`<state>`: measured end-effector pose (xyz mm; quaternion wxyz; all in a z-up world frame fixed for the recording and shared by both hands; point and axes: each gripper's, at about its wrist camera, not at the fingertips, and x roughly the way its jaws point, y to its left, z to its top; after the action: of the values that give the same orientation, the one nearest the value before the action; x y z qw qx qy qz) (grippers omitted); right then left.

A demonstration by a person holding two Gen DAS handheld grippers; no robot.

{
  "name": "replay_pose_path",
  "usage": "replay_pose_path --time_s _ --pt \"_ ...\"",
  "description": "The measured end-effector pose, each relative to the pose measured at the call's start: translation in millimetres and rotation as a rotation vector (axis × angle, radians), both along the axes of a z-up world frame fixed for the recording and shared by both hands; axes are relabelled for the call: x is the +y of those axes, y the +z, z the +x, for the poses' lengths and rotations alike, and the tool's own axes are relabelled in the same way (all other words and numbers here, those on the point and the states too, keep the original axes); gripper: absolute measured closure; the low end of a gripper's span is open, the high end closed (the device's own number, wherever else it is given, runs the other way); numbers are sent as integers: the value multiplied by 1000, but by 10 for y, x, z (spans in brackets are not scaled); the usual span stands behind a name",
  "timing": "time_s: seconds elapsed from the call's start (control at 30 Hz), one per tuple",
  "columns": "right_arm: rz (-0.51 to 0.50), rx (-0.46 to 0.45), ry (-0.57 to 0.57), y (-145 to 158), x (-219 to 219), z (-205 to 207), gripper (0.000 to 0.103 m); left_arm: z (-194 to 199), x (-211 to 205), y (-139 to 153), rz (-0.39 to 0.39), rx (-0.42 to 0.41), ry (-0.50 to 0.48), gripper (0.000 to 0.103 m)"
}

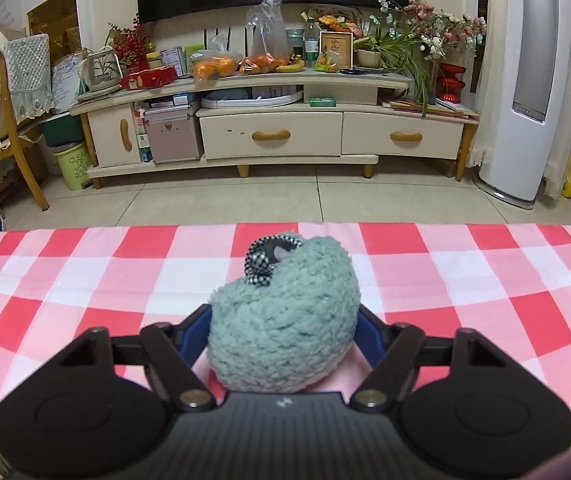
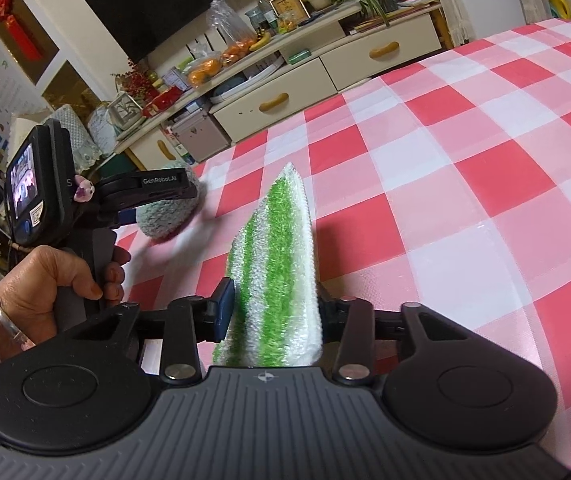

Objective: Organize soft objects
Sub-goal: 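Carry the teal ball and striped cloth into the cardboard box and release both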

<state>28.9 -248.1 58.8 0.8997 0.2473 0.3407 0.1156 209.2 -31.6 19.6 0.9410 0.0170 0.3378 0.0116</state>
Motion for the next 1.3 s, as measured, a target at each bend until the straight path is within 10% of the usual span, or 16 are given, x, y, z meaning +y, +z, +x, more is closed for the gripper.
replay_pose_path --time_s 0.33,1.3 --pt "-89 -52 4 78 81 -36 74 -276 -90 58 -51 25 -48 39" --pt "-188 -85 -119 87 -154 -789 77 -2167 13 83 -159 116 -201 39"
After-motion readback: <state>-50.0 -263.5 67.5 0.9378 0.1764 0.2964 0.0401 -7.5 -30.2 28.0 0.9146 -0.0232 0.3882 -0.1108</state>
